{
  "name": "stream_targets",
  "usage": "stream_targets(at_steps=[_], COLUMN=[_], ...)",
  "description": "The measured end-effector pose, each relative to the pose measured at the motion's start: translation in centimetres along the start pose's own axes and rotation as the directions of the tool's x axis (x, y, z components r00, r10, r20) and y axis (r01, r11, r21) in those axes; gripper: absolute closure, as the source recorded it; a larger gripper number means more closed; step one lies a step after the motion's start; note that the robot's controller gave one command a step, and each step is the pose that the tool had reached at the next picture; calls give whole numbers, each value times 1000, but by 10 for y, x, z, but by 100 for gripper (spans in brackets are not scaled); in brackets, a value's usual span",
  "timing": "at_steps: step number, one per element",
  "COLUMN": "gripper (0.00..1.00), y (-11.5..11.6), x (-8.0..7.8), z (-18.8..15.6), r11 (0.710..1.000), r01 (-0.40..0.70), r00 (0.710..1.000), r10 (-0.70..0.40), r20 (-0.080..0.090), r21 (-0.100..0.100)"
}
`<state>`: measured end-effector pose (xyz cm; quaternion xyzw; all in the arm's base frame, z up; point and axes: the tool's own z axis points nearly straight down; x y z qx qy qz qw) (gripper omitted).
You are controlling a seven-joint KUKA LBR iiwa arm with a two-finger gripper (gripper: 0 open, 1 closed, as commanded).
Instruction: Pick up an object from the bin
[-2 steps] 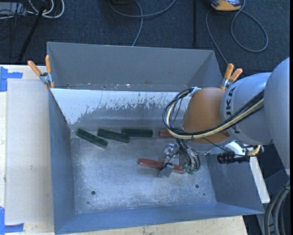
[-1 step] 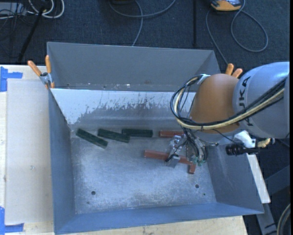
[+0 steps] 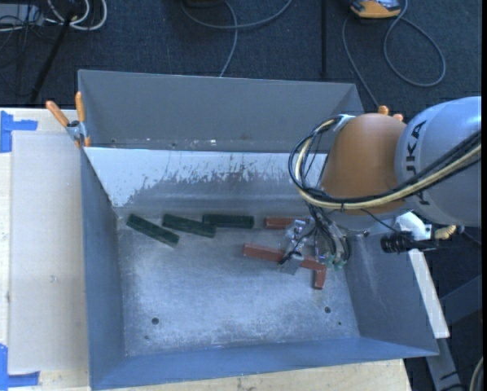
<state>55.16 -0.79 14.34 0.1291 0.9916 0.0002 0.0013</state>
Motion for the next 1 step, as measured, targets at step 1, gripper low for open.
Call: stream_targets(at_steps=[1], gripper=[100], y=[0], x=[-1], z=[-12], r11=[1000], r01=[0], r00=[1000], r10=[0], r20=[-1], r21=[0])
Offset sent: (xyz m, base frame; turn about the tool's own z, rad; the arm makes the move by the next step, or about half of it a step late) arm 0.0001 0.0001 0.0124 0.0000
